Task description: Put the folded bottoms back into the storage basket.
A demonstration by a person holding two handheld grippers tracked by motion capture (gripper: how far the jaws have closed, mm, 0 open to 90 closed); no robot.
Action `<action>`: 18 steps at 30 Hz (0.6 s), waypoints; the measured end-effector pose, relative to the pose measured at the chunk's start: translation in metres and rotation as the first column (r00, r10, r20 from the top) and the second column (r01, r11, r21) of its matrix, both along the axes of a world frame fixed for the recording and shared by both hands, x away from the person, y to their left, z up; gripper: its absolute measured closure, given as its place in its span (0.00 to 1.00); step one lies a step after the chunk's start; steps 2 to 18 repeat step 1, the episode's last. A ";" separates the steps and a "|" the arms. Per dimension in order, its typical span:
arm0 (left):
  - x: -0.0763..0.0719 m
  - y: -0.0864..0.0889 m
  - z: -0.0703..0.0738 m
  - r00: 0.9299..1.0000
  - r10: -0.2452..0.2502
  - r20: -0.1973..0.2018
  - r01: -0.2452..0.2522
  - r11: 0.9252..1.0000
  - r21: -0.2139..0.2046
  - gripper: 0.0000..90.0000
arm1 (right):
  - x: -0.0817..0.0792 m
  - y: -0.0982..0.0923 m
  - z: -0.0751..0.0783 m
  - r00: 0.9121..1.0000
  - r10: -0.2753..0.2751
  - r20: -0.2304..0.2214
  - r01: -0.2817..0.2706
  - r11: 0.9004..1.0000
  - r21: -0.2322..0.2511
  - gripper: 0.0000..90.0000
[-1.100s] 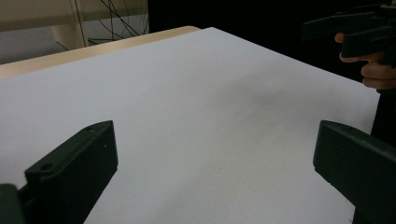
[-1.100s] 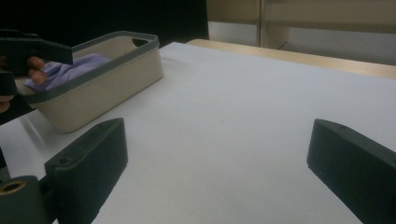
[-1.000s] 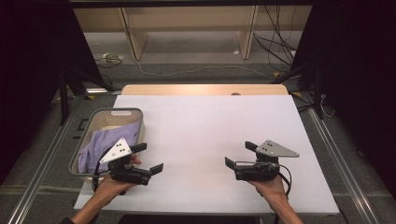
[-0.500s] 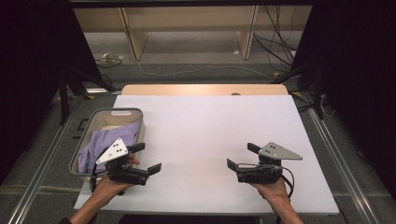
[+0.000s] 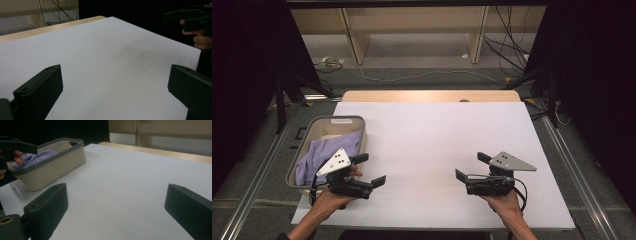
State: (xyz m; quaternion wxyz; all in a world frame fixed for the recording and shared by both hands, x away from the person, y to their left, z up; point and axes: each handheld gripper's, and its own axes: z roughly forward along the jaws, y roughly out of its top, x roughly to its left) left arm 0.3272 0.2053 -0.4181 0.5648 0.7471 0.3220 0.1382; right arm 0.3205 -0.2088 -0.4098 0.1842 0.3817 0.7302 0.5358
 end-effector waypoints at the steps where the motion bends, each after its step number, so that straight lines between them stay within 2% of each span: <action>1: 0.000 0.000 0.000 1.000 0.000 0.000 0.000 1.000 0.001 0.00 | 0.000 0.000 0.000 1.000 0.000 0.001 0.000 1.000 0.001 0.06; 18: 0.000 0.000 0.000 1.000 0.000 0.000 0.000 1.000 0.001 0.00 | 0.000 0.000 0.000 1.000 0.000 0.001 0.000 1.000 0.001 0.06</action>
